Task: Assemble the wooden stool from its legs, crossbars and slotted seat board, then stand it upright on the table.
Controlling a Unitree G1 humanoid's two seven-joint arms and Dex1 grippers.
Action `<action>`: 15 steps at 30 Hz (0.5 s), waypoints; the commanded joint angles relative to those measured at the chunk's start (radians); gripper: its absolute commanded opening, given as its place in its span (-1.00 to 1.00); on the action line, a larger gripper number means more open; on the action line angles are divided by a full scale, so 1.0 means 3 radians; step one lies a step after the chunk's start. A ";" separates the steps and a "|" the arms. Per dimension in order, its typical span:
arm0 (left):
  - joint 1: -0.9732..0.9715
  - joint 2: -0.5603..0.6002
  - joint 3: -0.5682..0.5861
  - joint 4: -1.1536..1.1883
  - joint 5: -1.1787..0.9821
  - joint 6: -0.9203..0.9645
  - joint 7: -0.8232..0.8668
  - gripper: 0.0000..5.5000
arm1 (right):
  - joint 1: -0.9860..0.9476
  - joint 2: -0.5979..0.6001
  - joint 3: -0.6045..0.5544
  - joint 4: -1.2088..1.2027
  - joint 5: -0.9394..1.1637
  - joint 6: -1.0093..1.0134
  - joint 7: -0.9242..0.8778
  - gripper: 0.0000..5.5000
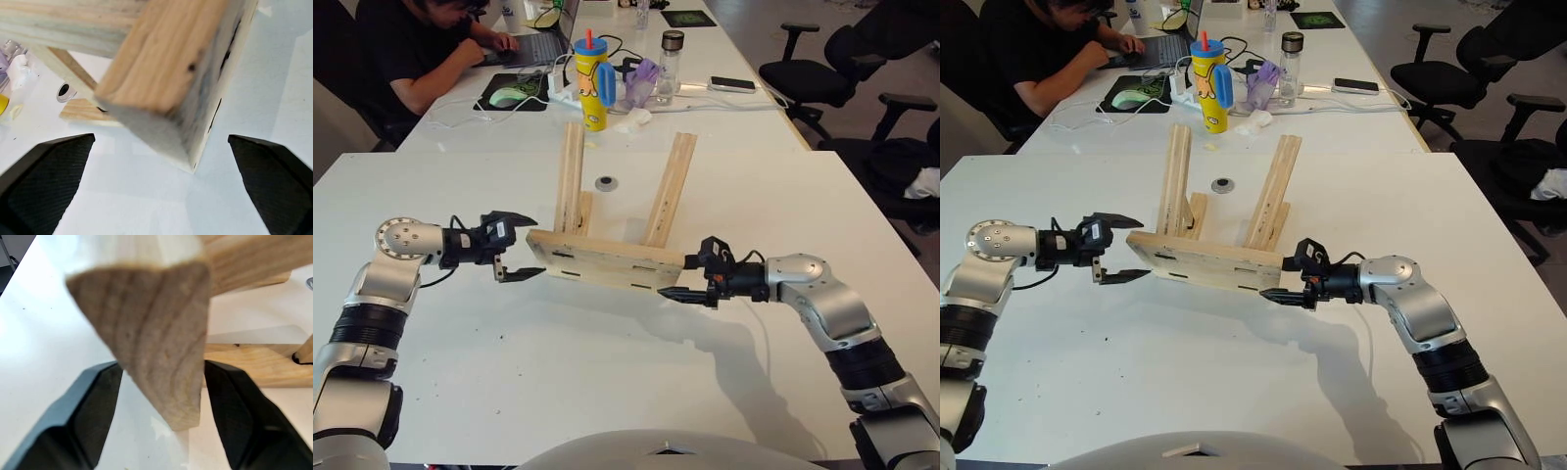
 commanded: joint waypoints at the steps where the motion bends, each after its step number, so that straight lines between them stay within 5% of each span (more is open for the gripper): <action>1: -0.0008 -0.0014 -0.0052 0.0037 0.0058 -0.0049 -0.0084 0.66 | -0.0101 0.0061 -0.0025 0.0060 0.0001 -0.0081 0.0043 -0.16; 6: -0.0047 -0.0037 0.0020 0.0061 -0.0025 0.0014 -0.0088 0.38 | -0.0080 0.0081 -0.0051 0.0088 0.0037 -0.0090 0.0090 -0.44; 15: 0.0260 0.0080 0.0183 -0.0645 -0.0558 0.0764 -0.0359 -0.07 | -0.0203 -0.0003 -0.0167 0.0094 0.0333 0.0174 0.0460 -0.46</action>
